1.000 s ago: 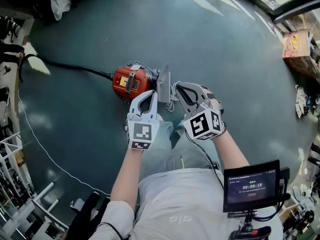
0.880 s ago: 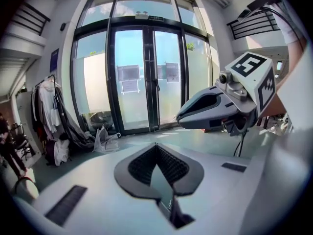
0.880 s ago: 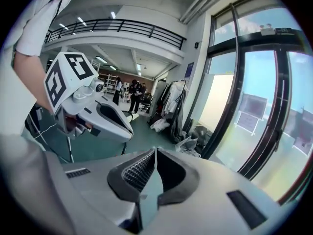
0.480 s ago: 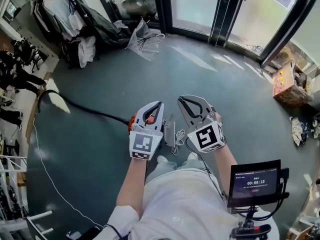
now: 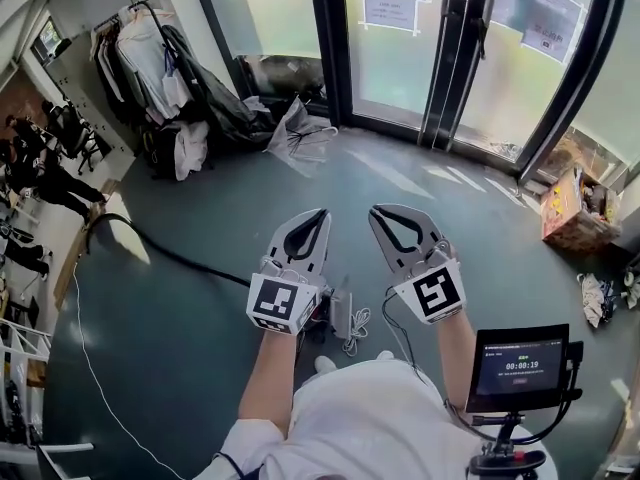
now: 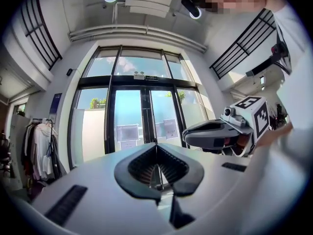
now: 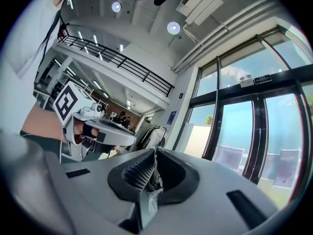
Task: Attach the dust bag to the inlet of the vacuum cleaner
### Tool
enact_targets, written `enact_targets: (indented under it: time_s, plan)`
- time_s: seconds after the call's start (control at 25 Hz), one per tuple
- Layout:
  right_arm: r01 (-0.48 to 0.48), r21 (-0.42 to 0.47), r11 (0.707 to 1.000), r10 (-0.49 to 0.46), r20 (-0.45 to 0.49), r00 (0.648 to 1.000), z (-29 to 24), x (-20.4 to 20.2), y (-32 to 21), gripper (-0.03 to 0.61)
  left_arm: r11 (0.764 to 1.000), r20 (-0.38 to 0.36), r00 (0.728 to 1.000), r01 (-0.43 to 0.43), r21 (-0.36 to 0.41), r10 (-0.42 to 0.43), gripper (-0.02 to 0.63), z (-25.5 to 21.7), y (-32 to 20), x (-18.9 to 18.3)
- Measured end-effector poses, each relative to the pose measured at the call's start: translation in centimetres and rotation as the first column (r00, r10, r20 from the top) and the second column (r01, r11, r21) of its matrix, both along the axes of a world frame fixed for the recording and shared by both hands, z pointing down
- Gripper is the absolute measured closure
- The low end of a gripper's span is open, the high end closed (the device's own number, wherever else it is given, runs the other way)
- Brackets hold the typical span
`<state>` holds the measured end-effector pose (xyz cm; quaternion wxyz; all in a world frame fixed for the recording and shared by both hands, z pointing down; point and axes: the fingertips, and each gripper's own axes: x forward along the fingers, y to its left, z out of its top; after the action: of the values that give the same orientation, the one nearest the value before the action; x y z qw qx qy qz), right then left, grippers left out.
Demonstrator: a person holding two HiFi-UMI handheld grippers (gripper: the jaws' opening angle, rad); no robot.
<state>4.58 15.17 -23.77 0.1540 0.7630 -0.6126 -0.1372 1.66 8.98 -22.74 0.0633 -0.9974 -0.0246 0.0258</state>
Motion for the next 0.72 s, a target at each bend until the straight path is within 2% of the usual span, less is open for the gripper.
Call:
enact_targets:
  time_s: [0.16,0.4,0.52,0.6,0.72]
  plan:
    - [0.013,0.052,0.999,-0.017,0.076,0.997,-1.1,0.0,0.4,0.557,1.0,0.006,1.0,0.009,-0.009,-0.009,0.604,0.3,-0.4,0.1]
    - [0.0,0.056,0.998,-0.004,0.074,0.997,-1.0,0.5,1.0,0.557,0.999,0.008,0.999,0.036,-0.034,-0.036,0.604,0.9,-0.9,0.4]
    - [0.002,0.059,0.998,-0.006,0.076,0.997,-0.9,0.6,0.9,0.557,0.996,-0.059,0.997,0.046,-0.079,-0.051,0.604,0.0,-0.9,-0.1]
    - [0.001,0.069,0.998,-0.006,0.079,0.997,-1.2,0.6,0.9,0.557,0.993,-0.097,0.995,0.023,-0.112,-0.035,0.604,-0.7,-0.7,-0.3]
    - [-0.002,0.071,0.997,-0.003,0.07,0.998,-1.5,0.8,0.8,0.557,0.995,-0.095,0.995,-0.001,-0.1,-0.008,0.604,-1.1,-0.3,-0.2]
